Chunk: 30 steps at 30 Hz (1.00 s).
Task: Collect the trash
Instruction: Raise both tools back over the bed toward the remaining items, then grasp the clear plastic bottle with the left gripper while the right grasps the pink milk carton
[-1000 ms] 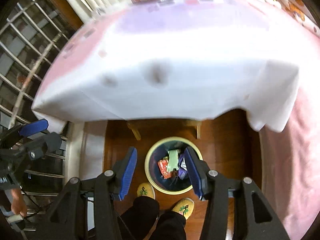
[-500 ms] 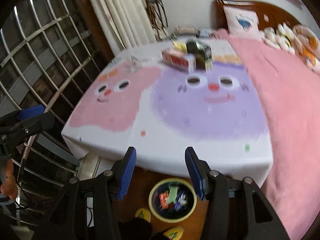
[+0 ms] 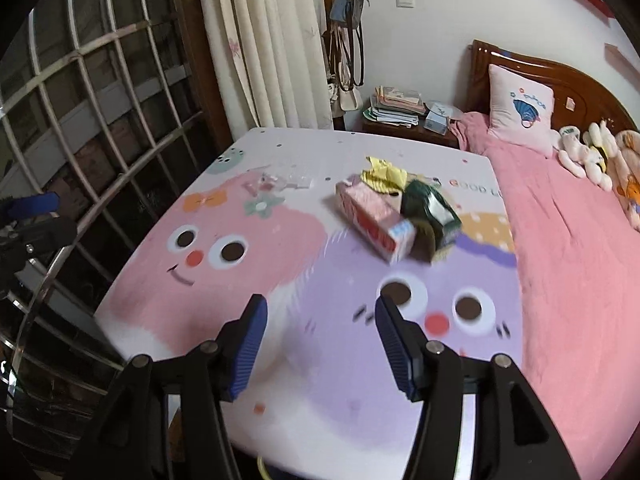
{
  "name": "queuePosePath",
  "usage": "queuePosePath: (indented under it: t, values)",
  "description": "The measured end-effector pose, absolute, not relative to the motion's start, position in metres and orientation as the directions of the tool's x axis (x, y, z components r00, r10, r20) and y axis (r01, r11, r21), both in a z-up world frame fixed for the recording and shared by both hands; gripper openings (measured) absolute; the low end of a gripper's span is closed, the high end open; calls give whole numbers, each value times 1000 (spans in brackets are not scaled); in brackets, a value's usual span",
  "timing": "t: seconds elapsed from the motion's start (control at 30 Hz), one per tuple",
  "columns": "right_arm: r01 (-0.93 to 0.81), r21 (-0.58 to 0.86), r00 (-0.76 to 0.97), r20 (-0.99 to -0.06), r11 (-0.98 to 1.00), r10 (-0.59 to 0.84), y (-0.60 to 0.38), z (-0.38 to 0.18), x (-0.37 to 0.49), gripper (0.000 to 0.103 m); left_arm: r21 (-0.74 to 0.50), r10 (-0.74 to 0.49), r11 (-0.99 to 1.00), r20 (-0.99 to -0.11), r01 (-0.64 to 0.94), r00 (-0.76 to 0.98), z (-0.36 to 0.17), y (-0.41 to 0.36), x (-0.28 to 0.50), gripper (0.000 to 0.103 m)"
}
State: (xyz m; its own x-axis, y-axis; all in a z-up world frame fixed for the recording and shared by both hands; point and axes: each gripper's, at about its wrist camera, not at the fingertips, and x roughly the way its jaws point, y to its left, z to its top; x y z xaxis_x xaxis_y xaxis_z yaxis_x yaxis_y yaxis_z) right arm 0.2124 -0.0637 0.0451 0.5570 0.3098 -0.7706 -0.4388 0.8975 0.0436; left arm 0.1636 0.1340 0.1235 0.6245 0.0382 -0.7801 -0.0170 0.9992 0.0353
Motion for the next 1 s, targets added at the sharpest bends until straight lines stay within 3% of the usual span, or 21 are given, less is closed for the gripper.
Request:
queuePosePath:
  t: [0.27, 0.57, 0.93, 1.0]
  values:
    - [-409, -10, 515, -828, 913, 222, -30, 20, 335, 57, 58, -7, 993, -838, 102, 546, 95, 173, 297, 86]
    - [-404, -109, 431, -899, 908, 84, -6, -34, 422, 57, 80, -32, 966, -907, 246, 419, 19, 178, 427, 86]
    - [-532, -287, 412, -910, 797, -52, 28, -70, 444, 58, 116, 18, 930, -962, 349, 272, -72, 174, 482, 86]
    - [-564, -323, 408, -909, 760, -85, 34, -76, 446, 58, 101, 8, 931, -967, 351, 255, -78, 176, 485, 77]
